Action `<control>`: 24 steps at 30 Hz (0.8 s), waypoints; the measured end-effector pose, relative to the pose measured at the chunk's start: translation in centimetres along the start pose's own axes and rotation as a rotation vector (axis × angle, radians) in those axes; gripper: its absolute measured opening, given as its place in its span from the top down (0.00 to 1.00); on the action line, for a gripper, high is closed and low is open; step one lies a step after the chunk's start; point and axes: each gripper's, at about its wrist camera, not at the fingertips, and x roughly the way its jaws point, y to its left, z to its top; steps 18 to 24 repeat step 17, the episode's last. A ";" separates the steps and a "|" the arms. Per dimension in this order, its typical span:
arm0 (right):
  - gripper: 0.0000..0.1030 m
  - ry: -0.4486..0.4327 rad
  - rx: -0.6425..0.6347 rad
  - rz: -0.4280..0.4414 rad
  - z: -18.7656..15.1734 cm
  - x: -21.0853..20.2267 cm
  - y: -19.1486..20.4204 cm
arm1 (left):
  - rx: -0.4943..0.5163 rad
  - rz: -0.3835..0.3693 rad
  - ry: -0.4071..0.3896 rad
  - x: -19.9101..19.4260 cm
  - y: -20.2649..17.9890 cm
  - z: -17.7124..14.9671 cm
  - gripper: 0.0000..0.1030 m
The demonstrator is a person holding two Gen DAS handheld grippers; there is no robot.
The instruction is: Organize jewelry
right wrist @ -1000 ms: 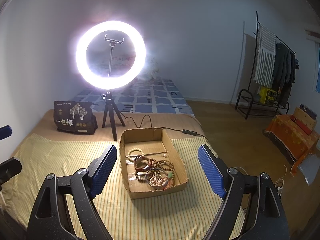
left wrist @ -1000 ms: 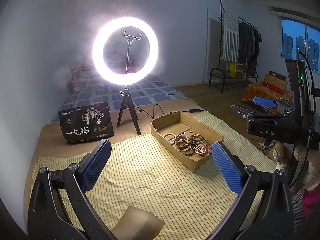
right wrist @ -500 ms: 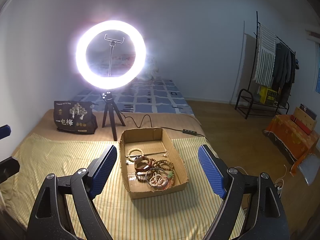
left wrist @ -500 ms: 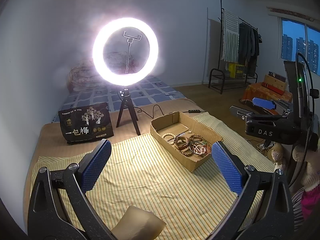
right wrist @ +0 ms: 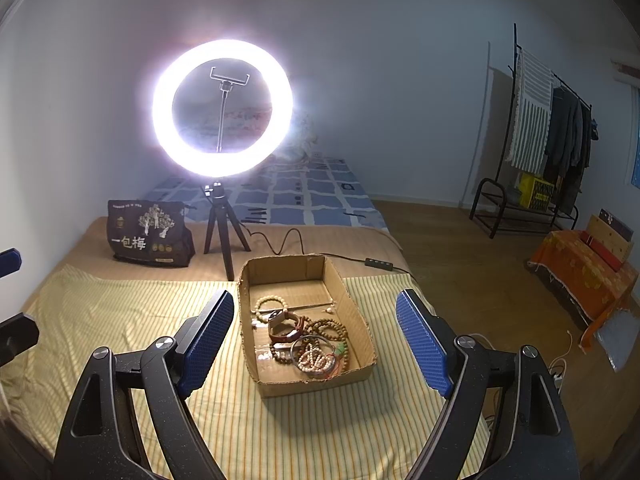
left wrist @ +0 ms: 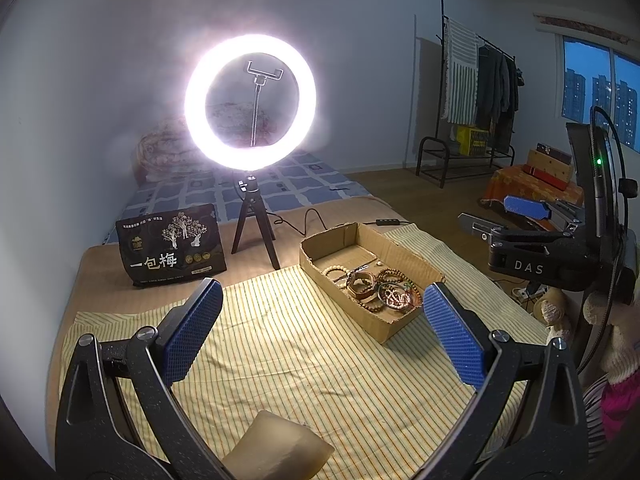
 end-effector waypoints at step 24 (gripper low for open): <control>0.19 0.004 -0.006 0.000 0.0 -0.2 0.0 | -0.001 -0.002 0.004 -0.3 -0.2 0.0 0.01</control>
